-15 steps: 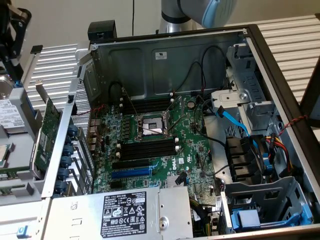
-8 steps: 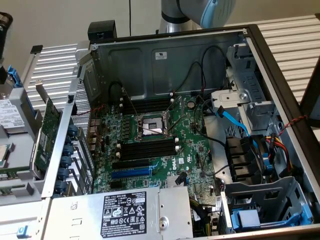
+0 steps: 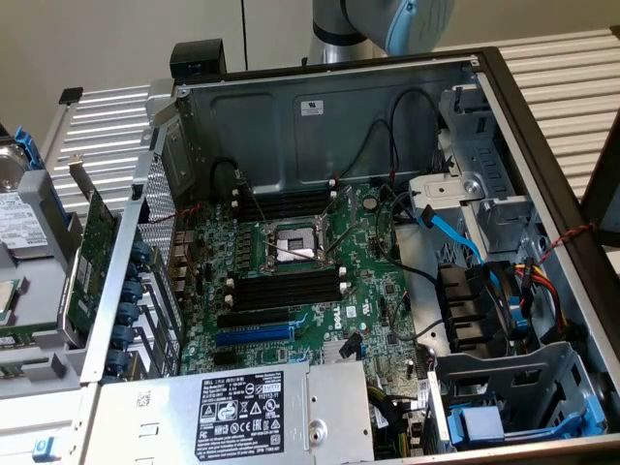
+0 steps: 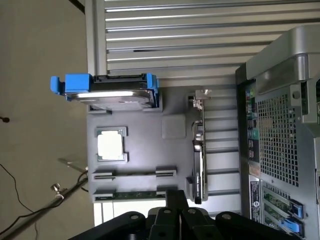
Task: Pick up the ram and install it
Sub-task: 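Reach for the ram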
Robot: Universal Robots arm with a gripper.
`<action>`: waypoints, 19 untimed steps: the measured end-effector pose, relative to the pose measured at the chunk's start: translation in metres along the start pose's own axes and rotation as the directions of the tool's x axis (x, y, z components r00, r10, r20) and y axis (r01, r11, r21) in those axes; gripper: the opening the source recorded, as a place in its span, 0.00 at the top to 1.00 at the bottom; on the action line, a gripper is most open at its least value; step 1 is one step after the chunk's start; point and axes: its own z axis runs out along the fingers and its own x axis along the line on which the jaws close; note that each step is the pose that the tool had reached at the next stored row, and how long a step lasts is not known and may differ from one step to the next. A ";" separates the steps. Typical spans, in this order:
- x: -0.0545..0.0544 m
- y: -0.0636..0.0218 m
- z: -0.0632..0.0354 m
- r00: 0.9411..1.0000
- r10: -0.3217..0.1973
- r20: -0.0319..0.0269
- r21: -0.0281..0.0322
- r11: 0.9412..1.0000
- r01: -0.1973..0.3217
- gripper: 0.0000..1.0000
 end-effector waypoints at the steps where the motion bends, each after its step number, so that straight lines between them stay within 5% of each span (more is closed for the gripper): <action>1: 0.005 -0.0003 0.0002 1.000 0.000 0.000 0.000 1.000 0.000 0.89; 8: 0.035 -0.0026 0.0009 1.000 0.000 0.000 0.000 1.000 0.000 0.89; 19: 0.047 -0.0035 0.0008 1.000 0.000 0.000 0.000 1.000 0.000 0.89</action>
